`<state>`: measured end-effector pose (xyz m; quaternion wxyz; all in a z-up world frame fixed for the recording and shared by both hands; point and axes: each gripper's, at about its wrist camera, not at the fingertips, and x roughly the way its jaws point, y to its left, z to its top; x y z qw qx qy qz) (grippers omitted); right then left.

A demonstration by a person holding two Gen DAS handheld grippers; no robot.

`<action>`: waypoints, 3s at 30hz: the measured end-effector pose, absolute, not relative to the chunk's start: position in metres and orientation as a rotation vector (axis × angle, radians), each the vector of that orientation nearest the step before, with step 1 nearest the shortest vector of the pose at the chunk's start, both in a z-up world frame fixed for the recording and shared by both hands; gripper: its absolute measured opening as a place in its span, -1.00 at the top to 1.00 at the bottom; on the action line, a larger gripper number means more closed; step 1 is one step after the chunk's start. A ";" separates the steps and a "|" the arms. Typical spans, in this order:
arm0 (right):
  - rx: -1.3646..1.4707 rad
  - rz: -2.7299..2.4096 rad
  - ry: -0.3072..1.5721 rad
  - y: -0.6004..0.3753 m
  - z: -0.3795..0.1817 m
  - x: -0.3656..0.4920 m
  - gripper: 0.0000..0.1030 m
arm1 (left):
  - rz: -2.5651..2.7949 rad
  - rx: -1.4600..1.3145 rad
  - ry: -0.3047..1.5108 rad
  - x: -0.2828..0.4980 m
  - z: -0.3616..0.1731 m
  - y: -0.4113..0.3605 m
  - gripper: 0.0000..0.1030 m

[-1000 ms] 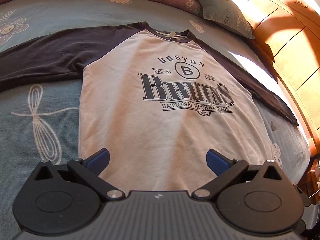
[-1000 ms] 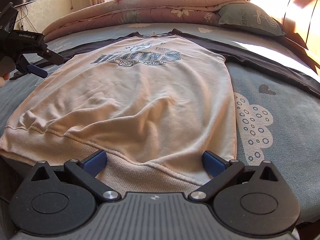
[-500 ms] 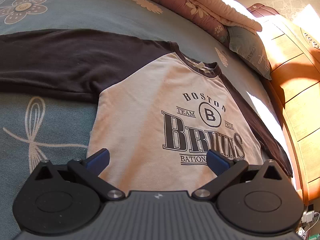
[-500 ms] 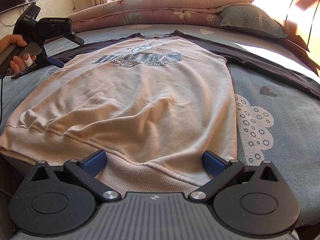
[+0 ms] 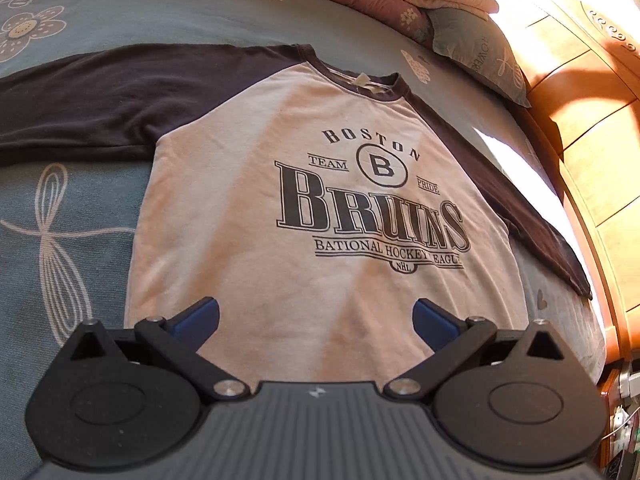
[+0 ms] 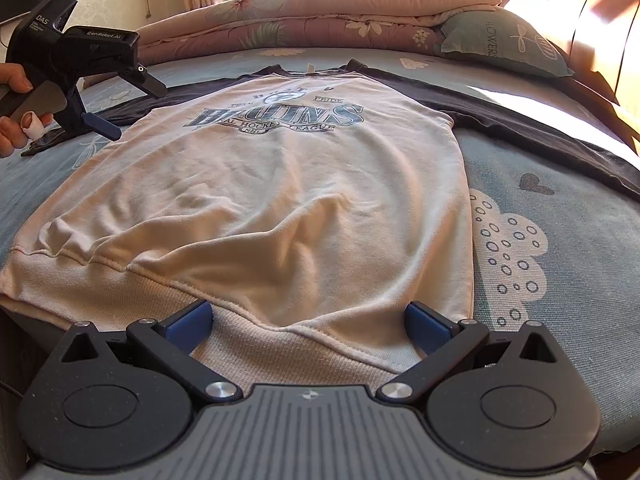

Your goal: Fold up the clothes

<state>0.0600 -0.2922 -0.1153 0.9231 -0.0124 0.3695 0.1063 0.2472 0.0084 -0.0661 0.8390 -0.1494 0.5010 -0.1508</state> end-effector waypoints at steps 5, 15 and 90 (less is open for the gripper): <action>-0.029 0.208 0.767 -0.290 -0.114 0.061 -1.00 | -0.338 -0.344 1.116 0.206 -0.091 0.007 -0.98; -0.024 0.199 0.792 -0.286 -0.091 0.052 -1.00 | -0.386 -0.366 1.039 0.173 -0.076 0.021 -0.98; 0.031 0.433 0.741 -0.215 -0.070 0.180 -1.00 | 0.146 -0.411 0.911 0.356 -0.096 0.199 -0.99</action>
